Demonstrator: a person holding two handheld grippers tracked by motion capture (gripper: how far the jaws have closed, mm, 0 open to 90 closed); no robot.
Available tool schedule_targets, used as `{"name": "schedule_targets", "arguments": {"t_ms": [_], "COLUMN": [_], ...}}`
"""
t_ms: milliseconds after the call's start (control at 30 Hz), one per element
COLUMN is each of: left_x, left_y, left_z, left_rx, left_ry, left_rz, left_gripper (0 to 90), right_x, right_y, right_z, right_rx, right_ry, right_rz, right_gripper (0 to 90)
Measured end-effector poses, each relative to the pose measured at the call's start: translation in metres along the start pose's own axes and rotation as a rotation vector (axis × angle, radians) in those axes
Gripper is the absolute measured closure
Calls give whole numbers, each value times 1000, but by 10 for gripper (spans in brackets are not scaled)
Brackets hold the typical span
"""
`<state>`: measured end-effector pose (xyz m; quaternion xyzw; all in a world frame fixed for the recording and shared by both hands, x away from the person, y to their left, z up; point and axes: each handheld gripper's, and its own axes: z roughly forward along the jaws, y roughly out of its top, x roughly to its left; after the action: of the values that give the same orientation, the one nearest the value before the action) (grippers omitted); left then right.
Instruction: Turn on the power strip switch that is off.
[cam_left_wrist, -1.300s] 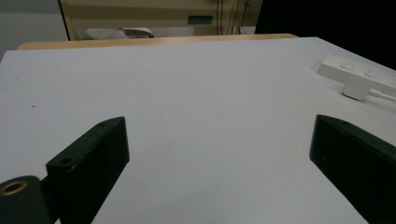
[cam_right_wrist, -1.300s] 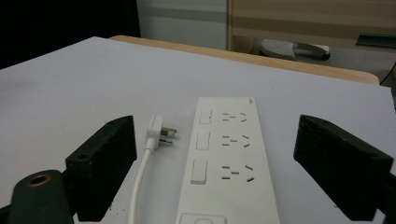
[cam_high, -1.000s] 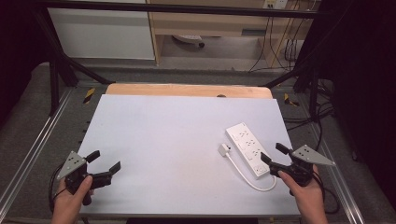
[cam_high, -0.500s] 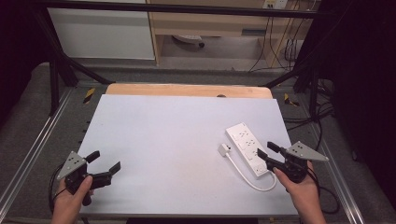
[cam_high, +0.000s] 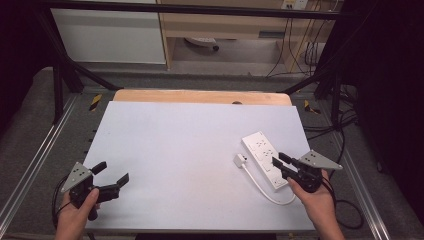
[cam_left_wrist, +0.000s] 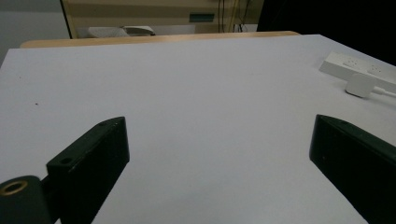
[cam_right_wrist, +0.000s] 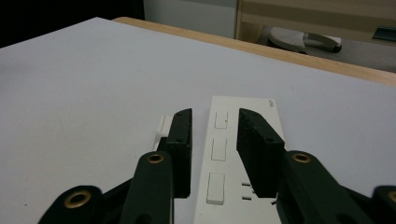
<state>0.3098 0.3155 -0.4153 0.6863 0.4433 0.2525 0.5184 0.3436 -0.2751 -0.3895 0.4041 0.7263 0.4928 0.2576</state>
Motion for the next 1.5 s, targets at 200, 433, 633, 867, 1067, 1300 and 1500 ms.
{"name": "schedule_targets", "arguments": {"t_ms": [200,433,633,867,1067,1300,1500], "left_x": [0,0,0,0,-1,-1,-2], "left_y": [0,0,0,0,0,-1,-1], "left_z": [0,1,1,1,1,1,2], "left_rx": [2,4,5,6,10,13,19], "left_ry": [0,1,0,0,-4,-5,-3], "left_rz": [1,4,6,8,12,14,25], "left_gripper": [48,48,48,48,49,49,49], "right_x": [0,-1,-2,-2,-3,-4,-3], "right_y": [-1,-2,-4,-7,-10,-12,-14], "right_z": [4,9,13,18,21,23,25], "right_rx": [14,29,42,58,89,109,123], "right_ry": [-23,-23,-21,-24,-21,-21,-19], "right_rz": [-12,-7,-22,-23,-3,1,1], "right_gripper": [747,778,810,855,881,898,900]}}
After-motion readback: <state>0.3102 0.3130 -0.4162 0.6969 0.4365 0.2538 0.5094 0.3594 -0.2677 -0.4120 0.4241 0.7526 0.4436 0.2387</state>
